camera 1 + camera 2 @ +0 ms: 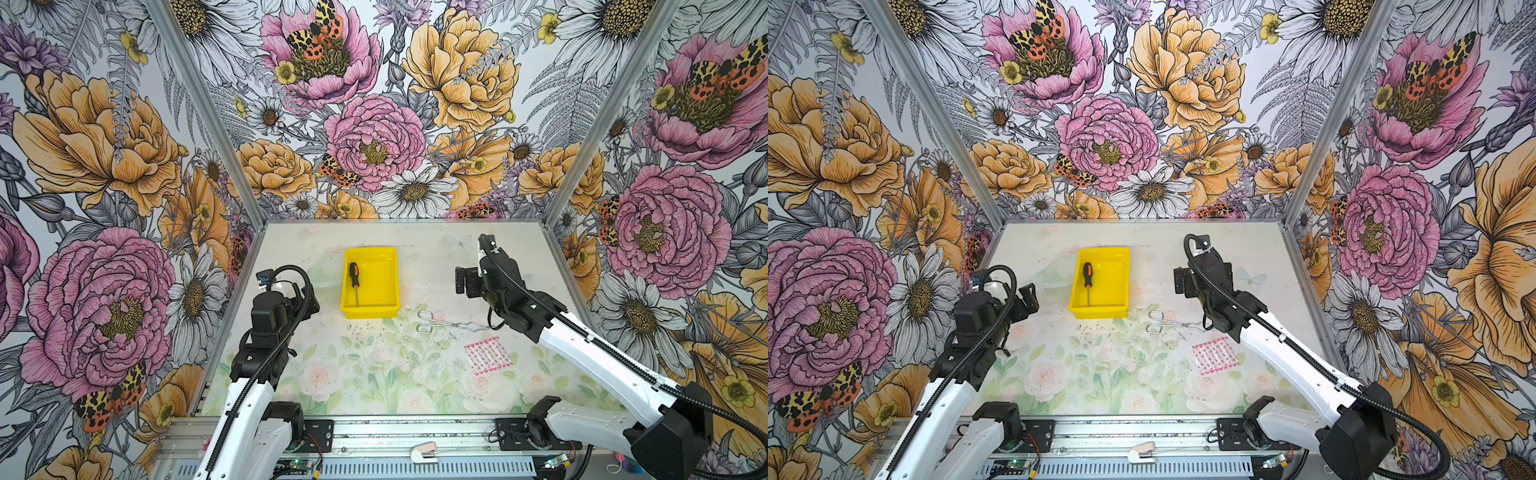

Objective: Put the screwdriver in the bin

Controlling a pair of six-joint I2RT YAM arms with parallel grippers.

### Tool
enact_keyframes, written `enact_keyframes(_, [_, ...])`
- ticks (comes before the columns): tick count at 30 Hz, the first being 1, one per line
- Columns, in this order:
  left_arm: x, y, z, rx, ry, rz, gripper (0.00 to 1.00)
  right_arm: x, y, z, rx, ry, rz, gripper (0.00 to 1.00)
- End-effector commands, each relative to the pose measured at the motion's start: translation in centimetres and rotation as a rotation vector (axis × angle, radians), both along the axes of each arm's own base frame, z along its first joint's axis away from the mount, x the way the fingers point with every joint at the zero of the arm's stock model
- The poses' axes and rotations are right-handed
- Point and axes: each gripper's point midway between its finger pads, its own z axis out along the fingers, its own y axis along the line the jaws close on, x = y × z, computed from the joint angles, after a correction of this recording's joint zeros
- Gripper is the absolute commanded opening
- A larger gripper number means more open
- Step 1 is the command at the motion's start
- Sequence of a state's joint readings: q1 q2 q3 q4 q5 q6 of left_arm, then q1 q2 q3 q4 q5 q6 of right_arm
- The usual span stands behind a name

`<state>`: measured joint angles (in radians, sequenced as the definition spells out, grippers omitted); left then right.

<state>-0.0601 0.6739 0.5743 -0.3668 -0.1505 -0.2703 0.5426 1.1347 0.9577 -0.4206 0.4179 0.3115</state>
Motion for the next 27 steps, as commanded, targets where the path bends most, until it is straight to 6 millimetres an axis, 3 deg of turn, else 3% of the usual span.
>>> enact_keyframes(1, [-0.9,0.7,-1.0,0.078,0.052,0.001,0.99,-0.6,-3.2,-0.5,0.063,-0.023,-0.125,1.0])
enact_keyframes(6, [-1.1,0.6,-1.7,0.15,0.009,-0.023,0.99,-1.8,-7.0,-2.7,0.081,-0.022,-0.233,1.0])
enact_keyframes(12, [-1.8,3.3,-2.6,0.163,-0.045,0.148,0.99,-4.9,-12.0,-3.1,0.017,-0.128,-0.398,1.0])
enact_keyframes(15, [-2.1,5.1,-4.8,0.166,-0.08,0.263,0.99,-5.8,-12.7,-4.4,-0.007,-0.143,-0.369,1.0])
enact_keyframes(17, [-1.8,4.0,-5.6,0.209,-0.119,0.176,0.99,-6.2,-12.9,-5.6,-0.048,-0.129,-0.336,1.0])
enact_keyframes(19, [-1.6,3.7,-5.1,0.22,-0.175,0.151,0.99,-6.7,-13.7,-6.7,-0.098,-0.115,-0.339,0.99])
enact_keyframes(27, [0.8,2.1,-5.8,0.267,-0.13,-0.004,0.99,-7.1,-15.1,-9.0,-0.111,-0.126,-0.34,1.0])
